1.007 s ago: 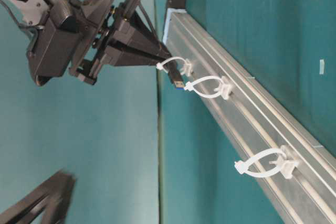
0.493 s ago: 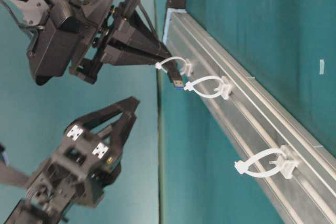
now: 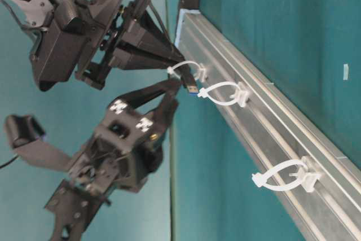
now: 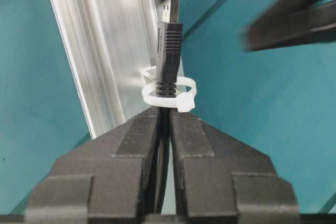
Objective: Pass the USB cable through three rings with both arms.
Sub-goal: 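Bring the left gripper to the plug beyond the first loop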
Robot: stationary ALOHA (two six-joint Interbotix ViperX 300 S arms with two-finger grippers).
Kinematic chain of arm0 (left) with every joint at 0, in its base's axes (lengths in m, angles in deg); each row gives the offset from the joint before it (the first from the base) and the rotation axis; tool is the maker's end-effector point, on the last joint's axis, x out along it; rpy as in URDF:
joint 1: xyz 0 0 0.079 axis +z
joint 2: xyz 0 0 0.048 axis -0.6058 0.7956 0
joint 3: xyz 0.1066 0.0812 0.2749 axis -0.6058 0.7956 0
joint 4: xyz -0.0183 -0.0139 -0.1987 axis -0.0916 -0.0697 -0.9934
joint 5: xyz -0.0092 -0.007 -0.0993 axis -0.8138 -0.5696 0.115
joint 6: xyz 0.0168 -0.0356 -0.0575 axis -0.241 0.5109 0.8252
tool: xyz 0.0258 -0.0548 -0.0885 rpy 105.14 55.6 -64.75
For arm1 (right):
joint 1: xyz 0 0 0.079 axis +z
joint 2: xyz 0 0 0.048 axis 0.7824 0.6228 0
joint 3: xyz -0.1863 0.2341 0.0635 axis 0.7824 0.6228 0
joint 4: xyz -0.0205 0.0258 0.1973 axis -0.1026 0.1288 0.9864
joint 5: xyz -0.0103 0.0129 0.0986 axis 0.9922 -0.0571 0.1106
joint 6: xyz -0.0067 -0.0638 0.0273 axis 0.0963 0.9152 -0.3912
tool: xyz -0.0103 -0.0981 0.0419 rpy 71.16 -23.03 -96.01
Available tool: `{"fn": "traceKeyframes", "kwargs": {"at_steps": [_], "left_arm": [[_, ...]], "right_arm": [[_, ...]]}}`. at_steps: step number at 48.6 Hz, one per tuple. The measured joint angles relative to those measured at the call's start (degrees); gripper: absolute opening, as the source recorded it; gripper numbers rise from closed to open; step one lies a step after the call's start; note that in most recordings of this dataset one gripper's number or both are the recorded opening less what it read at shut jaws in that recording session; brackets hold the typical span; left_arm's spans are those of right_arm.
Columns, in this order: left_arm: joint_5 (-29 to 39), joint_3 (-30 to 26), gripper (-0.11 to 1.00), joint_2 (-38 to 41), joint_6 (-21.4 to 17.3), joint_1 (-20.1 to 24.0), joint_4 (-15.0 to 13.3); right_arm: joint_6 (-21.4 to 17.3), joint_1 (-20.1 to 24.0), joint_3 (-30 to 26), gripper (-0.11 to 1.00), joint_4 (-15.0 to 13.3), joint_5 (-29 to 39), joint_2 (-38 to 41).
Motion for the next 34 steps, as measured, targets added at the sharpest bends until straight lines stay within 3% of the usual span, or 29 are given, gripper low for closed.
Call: {"fn": "traceKeyframes", "kwargs": {"at_steps": [34], "left_arm": [[-0.26,-4.39,0.81,6.06,0.09,-0.79,0.09]], "right_arm": [[0.00,0.00,0.00,0.07,-0.09,-0.79,0.26]]}}
